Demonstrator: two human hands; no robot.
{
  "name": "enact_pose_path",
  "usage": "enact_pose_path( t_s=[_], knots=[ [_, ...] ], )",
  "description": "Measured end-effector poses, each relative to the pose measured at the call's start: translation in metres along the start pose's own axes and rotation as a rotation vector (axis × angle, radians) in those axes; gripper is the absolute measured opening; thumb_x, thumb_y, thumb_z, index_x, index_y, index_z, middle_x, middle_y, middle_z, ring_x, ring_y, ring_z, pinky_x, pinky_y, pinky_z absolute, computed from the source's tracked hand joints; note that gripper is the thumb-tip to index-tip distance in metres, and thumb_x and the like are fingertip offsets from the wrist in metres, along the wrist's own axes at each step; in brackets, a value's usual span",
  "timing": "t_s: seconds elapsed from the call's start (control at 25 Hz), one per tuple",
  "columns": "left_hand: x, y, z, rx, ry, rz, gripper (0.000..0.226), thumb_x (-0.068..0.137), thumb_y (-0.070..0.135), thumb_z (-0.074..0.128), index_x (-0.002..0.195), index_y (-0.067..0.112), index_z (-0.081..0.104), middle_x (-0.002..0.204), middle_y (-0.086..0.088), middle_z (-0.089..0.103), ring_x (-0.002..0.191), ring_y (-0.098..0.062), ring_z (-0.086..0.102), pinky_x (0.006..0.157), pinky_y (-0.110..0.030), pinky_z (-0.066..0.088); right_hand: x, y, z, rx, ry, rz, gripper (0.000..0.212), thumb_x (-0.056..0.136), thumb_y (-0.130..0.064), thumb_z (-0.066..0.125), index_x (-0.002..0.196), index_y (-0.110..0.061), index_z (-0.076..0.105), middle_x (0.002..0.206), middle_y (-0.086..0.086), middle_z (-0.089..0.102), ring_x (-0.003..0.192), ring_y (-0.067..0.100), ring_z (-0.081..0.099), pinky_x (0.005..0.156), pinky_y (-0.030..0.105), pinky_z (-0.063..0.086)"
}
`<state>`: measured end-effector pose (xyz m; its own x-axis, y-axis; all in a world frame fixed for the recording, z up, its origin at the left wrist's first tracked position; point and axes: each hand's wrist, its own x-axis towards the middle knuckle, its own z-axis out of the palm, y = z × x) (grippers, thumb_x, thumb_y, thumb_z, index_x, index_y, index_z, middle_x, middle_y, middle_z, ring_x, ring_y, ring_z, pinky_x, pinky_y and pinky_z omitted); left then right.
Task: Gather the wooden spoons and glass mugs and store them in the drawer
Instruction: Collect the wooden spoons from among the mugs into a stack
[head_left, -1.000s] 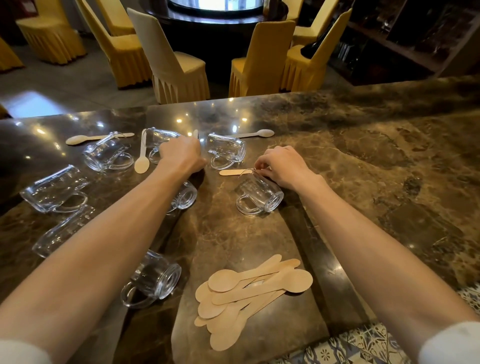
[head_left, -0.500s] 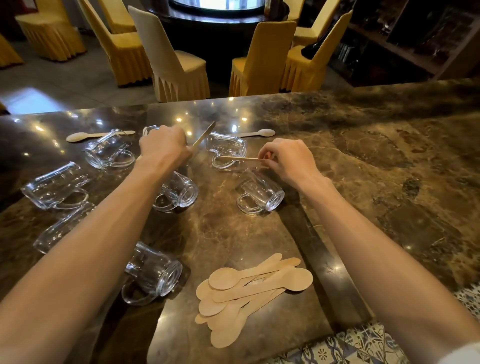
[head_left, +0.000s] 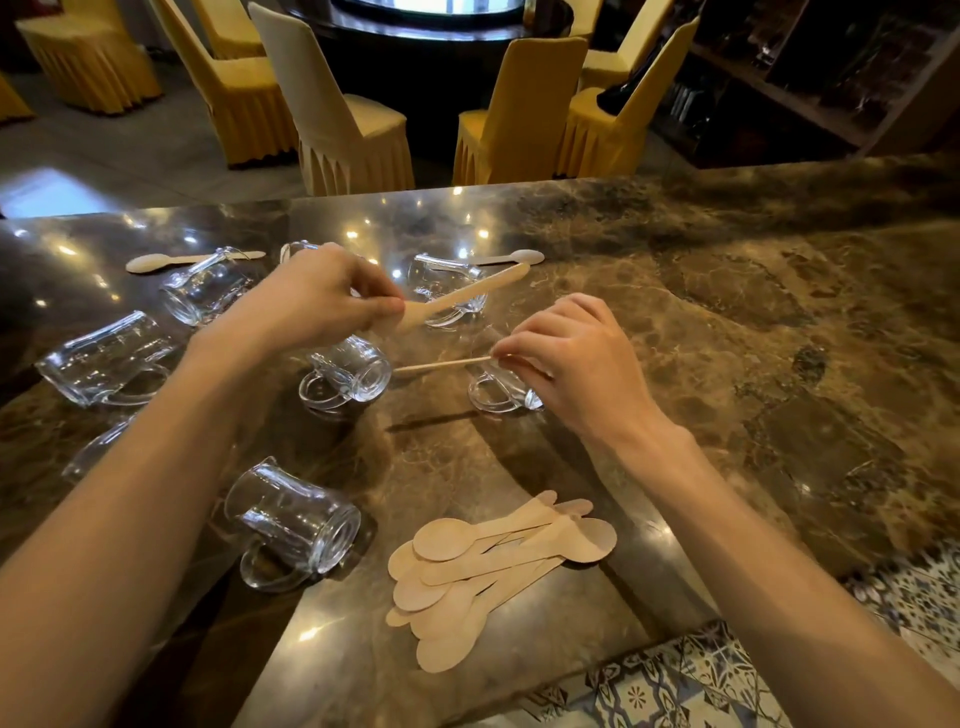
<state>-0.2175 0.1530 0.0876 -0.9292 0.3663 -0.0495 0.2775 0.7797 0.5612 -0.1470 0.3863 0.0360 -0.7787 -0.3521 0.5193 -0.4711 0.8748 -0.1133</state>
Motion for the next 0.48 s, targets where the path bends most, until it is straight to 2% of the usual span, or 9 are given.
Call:
enact_pose_path(
  t_s=[0.08, 0.2, 0.36, 0.48],
  knots=[
    [-0.011, 0.004, 0.001, -0.062, -0.099, 0.006, 0.013, 0.084, 0.025, 0.066, 0.094, 0.022, 0.074, 0.084, 0.010, 0.069, 0.081, -0.006, 0.061, 0.071, -0.019, 0.046, -0.011, -0.009, -0.006, 0.005, 0.003, -0.024, 0.012, 0.081, -0.028, 0.069, 0.090, -0.022, 0.075, 0.087, -0.004, 0.072, 0.083, 0.020, 0.064, 0.089, 0.035, 0.042],
    [-0.027, 0.007, 0.005, -0.097, -0.259, 0.017, 0.011, 0.081, 0.028, 0.067, 0.090, 0.027, 0.074, 0.085, 0.010, 0.072, 0.083, -0.005, 0.065, 0.081, -0.023, 0.049, -0.026, -0.021, -0.014, 0.009, -0.004, -0.042, 0.012, 0.082, -0.027, 0.068, 0.091, -0.022, 0.075, 0.089, -0.005, 0.072, 0.084, 0.019, 0.064, 0.085, 0.031, 0.042],
    [-0.037, 0.007, 0.016, -0.124, -0.394, 0.050, 0.007, 0.080, 0.027, 0.070, 0.085, 0.027, 0.074, 0.081, 0.002, 0.073, 0.080, -0.018, 0.067, 0.079, -0.034, 0.052, -0.044, -0.037, -0.019, 0.007, -0.024, -0.088, 0.014, 0.084, -0.027, 0.062, 0.090, -0.023, 0.075, 0.086, -0.006, 0.072, 0.081, 0.017, 0.064, 0.081, 0.032, 0.045],
    [-0.036, 0.004, 0.030, -0.146, -0.442, 0.067, 0.004, 0.080, 0.024, 0.071, 0.083, 0.026, 0.073, 0.078, 0.000, 0.073, 0.074, -0.016, 0.066, 0.078, -0.035, 0.052, -0.058, -0.047, -0.016, 0.016, -0.059, -0.103, 0.011, 0.085, -0.027, 0.064, 0.088, -0.025, 0.074, 0.086, -0.008, 0.072, 0.080, 0.014, 0.063, 0.082, 0.029, 0.042]
  ],
)
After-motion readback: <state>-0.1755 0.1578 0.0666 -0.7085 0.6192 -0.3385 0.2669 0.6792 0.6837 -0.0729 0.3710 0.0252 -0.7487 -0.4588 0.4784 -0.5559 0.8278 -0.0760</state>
